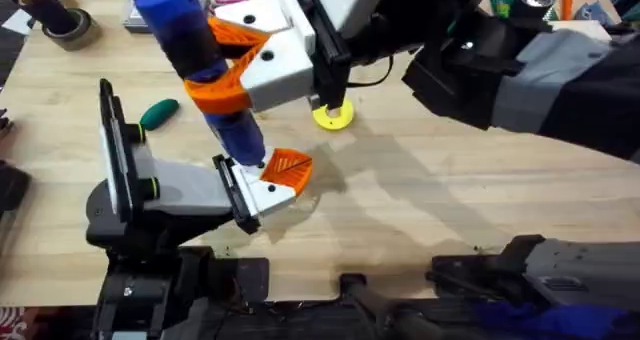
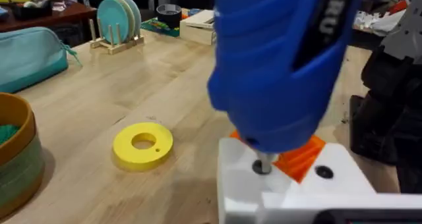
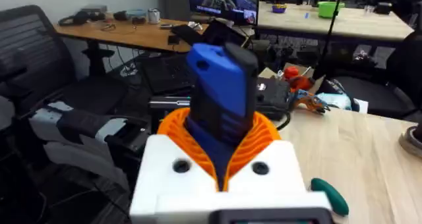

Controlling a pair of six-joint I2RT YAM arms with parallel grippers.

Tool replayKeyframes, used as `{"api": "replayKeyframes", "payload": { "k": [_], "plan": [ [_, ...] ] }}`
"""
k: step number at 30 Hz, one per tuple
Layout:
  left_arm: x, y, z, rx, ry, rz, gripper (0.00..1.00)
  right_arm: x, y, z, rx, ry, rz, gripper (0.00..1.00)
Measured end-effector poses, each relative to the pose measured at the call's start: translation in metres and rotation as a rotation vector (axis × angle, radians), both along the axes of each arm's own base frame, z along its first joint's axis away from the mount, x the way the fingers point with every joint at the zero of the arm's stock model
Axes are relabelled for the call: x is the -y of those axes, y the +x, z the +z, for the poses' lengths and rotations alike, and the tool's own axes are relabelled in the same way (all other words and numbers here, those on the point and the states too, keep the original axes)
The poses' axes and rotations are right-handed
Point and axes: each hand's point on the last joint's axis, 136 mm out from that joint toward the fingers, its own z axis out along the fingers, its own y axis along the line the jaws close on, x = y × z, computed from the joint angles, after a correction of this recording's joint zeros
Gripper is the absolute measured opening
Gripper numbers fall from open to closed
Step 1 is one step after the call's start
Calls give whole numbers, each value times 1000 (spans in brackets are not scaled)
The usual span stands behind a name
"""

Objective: Pick up the gripper from the table and insert it into the empty holder that is missing its gripper. Then pick up a screw, insert it into the mounting hole, and use the screwdriver to tighten it. Finally, clean up the table by picking up the vegetable and placing it into the bucket.

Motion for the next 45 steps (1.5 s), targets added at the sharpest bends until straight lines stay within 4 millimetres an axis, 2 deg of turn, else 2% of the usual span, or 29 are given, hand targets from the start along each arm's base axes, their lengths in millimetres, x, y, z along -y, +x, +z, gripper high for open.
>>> {"api": "replayKeyframes", "payload": {
  "k": [11,17,24,33,45],
  "plan": [
    [0,0,0,0,0,0,4,4,3,2,28,24,-6,26],
    [0,0,0,0,0,0,4,9,-5,22,107,109,27,26],
    [0,0,0,0,0,0,4,14,-6,29,46,93,52,26],
    [0,0,0,10,5,-1,4,18,-8,51,46,100,83,26],
    [0,0,0,13,7,-1,4,15,-3,38,-6,46,75,26]
  ]
}}
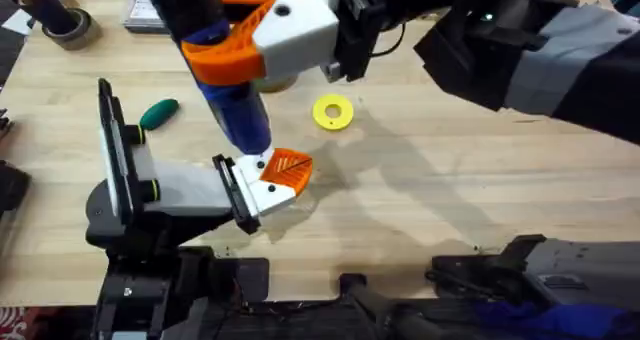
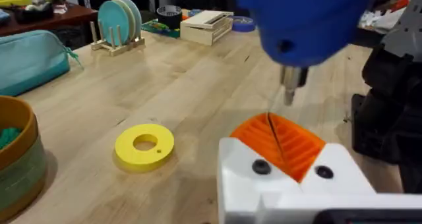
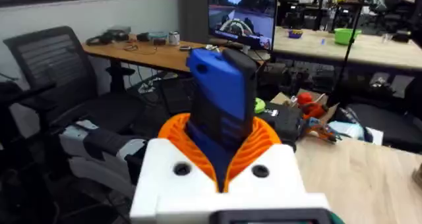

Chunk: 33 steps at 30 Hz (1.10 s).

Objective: Pick up the gripper from the table and insert it into the empty holder that is missing its gripper. Then pick up a screw, insert it into the mounting hole, and use the screwdriver to tighten it. Finally, clean up the table by picking up the vegetable and placing it into the bucket.

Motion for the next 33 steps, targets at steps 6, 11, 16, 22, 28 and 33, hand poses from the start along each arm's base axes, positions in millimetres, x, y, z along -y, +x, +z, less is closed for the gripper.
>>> {"api": "replayKeyframes", "payload": {
  "k": [6,11,16,22,28,33],
  "plan": [
    [0,0,0,0,0,0,4,0,-1,0,46,19,-3,26],
    [0,0,0,0,0,0,4,-4,-6,-3,81,29,9,26],
    [0,0,0,0,0,0,4,-6,-8,-8,79,13,16,26],
    [0,0,0,0,0,0,4,-7,-7,-16,76,-7,13,26],
    [0,0,0,0,0,0,4,-8,-6,-23,86,-8,2,26],
    [0,0,0,0,0,0,4,-8,-5,-25,88,-8,-6,26]
  ]
}}
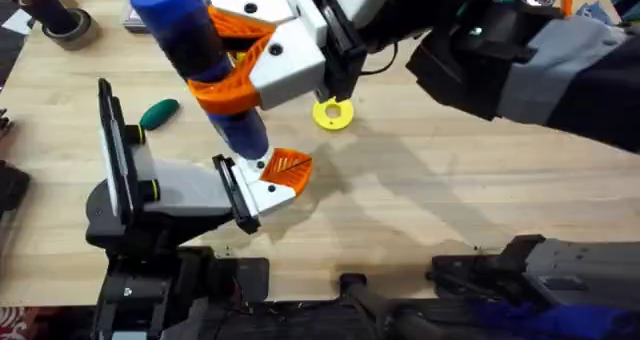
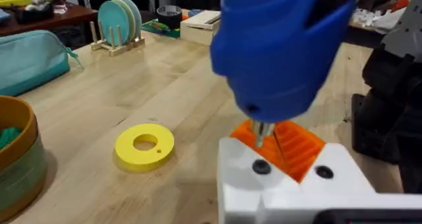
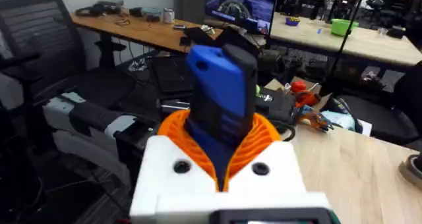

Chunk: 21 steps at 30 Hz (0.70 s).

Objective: Pick up the gripper from the table and insert it into the empty holder that is missing its gripper. Then pick up a screw, insert it into the mounting hole, and use the screwdriver to tighten it. Finally, clean up the table by picking up the vegetable and placing it into the bucket.

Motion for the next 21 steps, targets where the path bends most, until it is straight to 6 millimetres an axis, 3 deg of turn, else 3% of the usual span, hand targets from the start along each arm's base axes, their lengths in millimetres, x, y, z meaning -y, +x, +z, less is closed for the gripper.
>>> {"api": "replayKeyframes", "payload": {
  "k": [21],
  "plan": [
    [0,0,0,0,0,0,4,0,1,-7,-13,-11,-9,26]
  ]
}}
